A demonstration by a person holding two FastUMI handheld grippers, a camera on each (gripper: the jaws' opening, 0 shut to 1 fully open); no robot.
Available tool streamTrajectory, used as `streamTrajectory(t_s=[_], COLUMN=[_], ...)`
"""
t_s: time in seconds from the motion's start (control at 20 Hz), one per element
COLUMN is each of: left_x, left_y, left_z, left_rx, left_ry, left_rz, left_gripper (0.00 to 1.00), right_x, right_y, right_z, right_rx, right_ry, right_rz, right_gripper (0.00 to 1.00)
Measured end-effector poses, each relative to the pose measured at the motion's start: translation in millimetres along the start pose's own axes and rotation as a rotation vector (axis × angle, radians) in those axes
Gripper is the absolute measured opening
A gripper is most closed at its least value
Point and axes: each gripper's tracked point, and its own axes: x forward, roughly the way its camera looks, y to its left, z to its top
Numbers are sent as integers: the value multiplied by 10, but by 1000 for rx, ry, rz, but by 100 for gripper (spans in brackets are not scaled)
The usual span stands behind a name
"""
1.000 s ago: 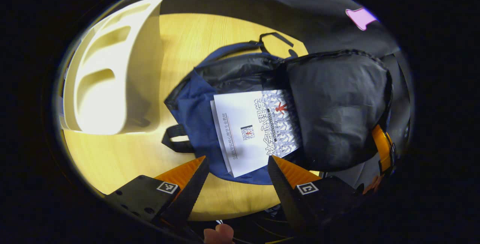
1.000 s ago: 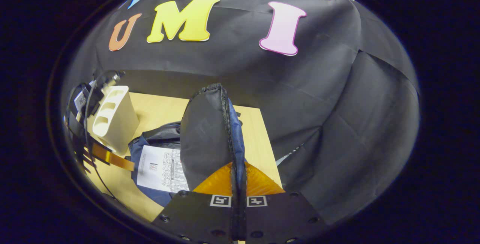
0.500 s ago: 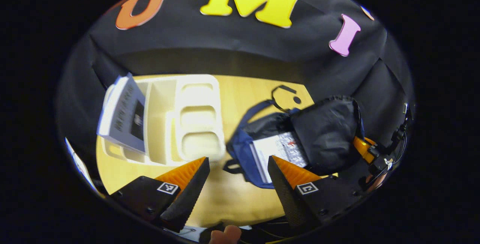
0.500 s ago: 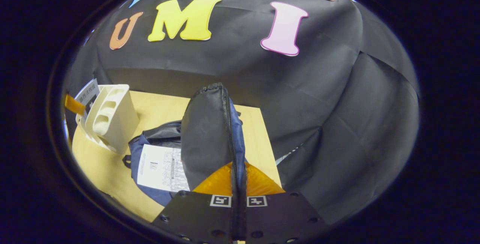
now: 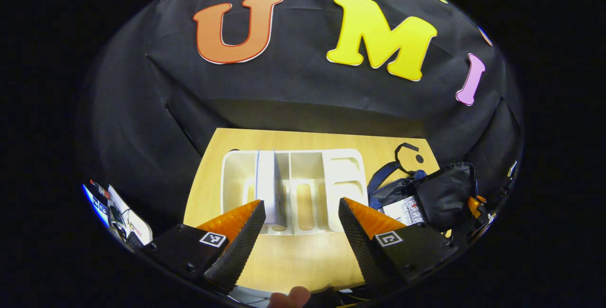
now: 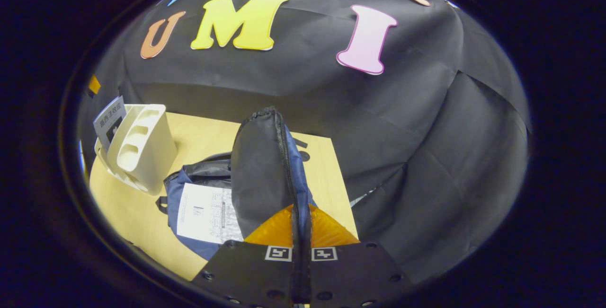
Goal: Open the schoolbag, grab two books from the bookshelf and put them into the schoolbag.
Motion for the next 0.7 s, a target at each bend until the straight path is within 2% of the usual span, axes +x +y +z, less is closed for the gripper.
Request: streamTrajectory(t_s=[0.25, 0.4, 0.7], left_x=[354, 569, 965], left_y=[291, 265, 380], left_z=[-7, -152, -370], left_rx=[-14, -29, -89], left_ry=[175, 292, 438], left_rz=[-18, -60, -56], left_gripper=[98, 98, 99], right_x=[-45, -66, -94], right_y=[47, 43, 61], right_z=[-45, -48, -48], right_rx=[9, 17, 13], right_ry=[7, 11, 14], right_rz=[-17, -29, -44], right_gripper=[0, 0, 0])
